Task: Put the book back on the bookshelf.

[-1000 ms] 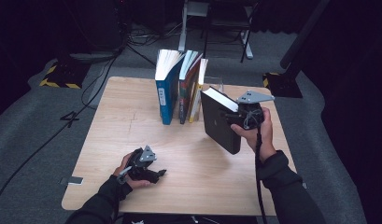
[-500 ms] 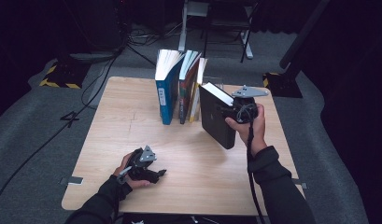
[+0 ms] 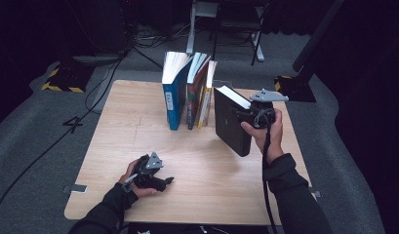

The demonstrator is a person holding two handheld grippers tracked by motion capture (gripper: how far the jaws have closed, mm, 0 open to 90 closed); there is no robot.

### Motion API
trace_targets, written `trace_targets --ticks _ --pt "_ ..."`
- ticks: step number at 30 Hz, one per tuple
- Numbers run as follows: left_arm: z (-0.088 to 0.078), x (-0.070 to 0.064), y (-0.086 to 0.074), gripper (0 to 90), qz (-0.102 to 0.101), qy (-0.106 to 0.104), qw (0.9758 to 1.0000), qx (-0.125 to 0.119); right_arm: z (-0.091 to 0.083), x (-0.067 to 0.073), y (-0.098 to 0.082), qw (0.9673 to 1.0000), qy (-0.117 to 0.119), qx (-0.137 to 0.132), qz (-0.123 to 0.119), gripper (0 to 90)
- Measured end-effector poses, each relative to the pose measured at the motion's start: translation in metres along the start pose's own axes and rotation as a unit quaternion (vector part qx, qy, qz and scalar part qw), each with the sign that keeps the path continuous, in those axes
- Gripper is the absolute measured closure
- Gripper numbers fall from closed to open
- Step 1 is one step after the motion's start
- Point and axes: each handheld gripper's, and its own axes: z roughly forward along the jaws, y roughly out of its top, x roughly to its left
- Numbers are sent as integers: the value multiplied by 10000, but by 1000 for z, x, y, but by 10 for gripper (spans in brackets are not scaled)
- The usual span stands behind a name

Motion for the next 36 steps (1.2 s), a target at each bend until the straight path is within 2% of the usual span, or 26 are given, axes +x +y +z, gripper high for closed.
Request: trace_targets --ticks 6,8,12,16,25,32,36 --pt "0 0 0 200 -13 2 10000 3 7 -1 5 9999 -67 -27 104 532" --pt "0 0 0 200 -22 7 10000 2 14 -2 8 9997 -127 -23 211 532" --pt "0 0 0 198 -38 23 10000 6 21 -3 10 9995 -238 -28 230 532" --pt "0 0 0 179 -82 75 9999 18 32 -7 12 9981 -387 -95 462 532" --pt "0 0 0 180 -80 71 9999 20 53 -15 13 9959 -632 -210 617 532" --pt "0 0 -1 181 -74 57 10000 5 65 -14 8 9959 -589 -277 625 531" --pt "0 0 -1 182 -49 26 10000 -2 68 -15 4 9953 -546 -319 728 529"
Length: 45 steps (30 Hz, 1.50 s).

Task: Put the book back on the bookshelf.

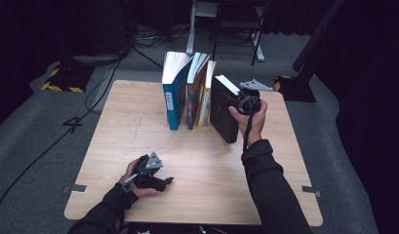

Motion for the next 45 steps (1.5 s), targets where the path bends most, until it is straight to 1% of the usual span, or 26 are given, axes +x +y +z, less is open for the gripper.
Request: trace_targets --ticks 4,7,10,12,14,16,18,19,21,22,24,26,29,30,34,35,37,39,40,45 --pt "0 0 0 181 0 -14 10000 2 -2 -6 -2 9999 110 38 63 526" --pt "0 0 0 181 -6 -18 10000 1 -7 -11 -7 9999 137 41 93 524" --pt "0 0 0 182 1 -21 10000 -2 -11 -12 -10 9998 161 76 119 523" --pt "0 0 0 182 6 -26 10000 0 -12 -11 -11 9998 159 113 94 523" --pt "0 0 0 181 4 -29 10000 0 -17 -11 -14 9997 181 175 5 521" --pt "0 0 0 181 8 -29 10000 -1 -19 -11 -15 9996 194 188 7 520" --pt "0 0 0 181 6 -28 10000 3 -23 -13 -20 9995 226 198 81 518" --pt "0 0 0 181 8 -30 10000 0 -27 -16 -22 9991 301 241 161 513" --pt "0 0 0 181 5 -31 10000 0 -28 -17 -23 9990 334 262 153 512" --pt "0 0 0 181 8 -29 10000 0 -30 -19 -26 9988 389 289 88 510" --pt "0 0 0 181 2 -29 10000 1 -31 -18 -26 9987 410 307 63 510" --pt "0 0 0 181 3 -29 10000 1 -32 -18 -26 9983 446 361 -35 503" --pt "0 0 0 181 4 -30 10000 -1 -32 -19 -25 9976 527 450 -94 481" --pt "0 0 0 181 5 -31 10000 -1 -32 -19 -24 9976 514 450 -114 473" --pt "0 0 0 181 12 -34 10000 0 -27 -19 -27 9968 580 537 -67 428" --pt "0 0 0 181 14 -32 10000 1 -27 -19 -27 9969 597 514 -45 427" --pt "0 0 0 181 13 -35 10000 0 -27 -19 -27 9971 586 488 -38 423" --pt "0 0 0 181 13 -32 10000 1 -27 -20 -26 9971 569 499 -118 416" --pt "0 0 0 181 12 -32 10000 1 -27 -21 -25 9972 524 511 -157 416" --pt "0 0 0 180 13 -36 10000 2 -25 -22 -22 9965 508 652 -152 435"
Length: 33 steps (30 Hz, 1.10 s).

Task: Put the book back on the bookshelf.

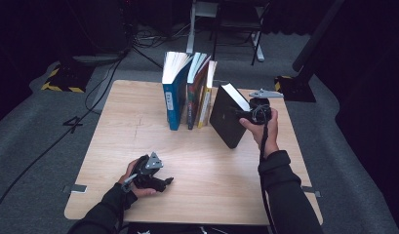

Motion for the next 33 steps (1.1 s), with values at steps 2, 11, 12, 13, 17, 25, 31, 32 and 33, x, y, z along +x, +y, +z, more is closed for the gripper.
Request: trace_targets --ticks 2,11,12,13,17,25,31,32,33 --pt "0 0 0 180 2 -2 10000 1 0 0 1 10000 7 36 -11 442" --pt "0 0 0 179 3 -9 10000 -1 2 6 12 9971 63 608 -458 506" --pt "0 0 0 179 3 -5 10000 0 2 8 14 9966 4 663 -492 511" --pt "0 0 0 179 5 -4 10000 0 2 8 15 9965 -24 683 -479 513" --pt "0 0 0 179 3 -4 10000 -1 4 9 21 9965 -74 701 -441 521" --pt "0 0 0 182 24 4 10000 -6 16 11 37 9969 -272 696 -227 530" --pt "-1 -1 0 185 89 -57 9999 2 25 17 54 9965 -486 662 -134 531" --pt "-1 -1 0 185 85 -63 9999 6 26 16 57 9964 -509 667 -102 531" --pt "-1 -1 0 185 107 -68 9999 18 27 16 60 9963 -569 648 -49 531"
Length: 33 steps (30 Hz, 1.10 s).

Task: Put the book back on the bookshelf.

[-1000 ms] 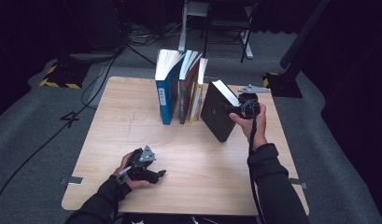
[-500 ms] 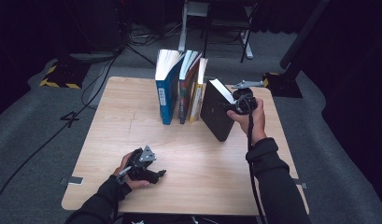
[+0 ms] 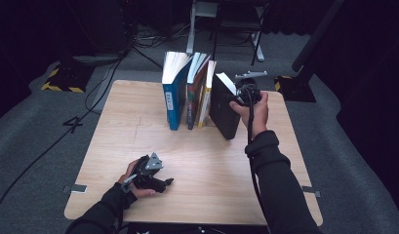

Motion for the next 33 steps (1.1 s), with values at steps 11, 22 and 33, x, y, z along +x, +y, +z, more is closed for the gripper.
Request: trace_targets --ticks 11,22,33 --pt "0 -1 0 185 39 -38 10000 -6 21 17 13 9973 -662 -228 231 531" --pt "0 -1 0 184 33 -37 10000 9 41 6 17 9955 -653 -461 514 531" --pt "0 -1 0 184 30 -44 10000 1 43 3 12 9959 -561 -527 473 529"
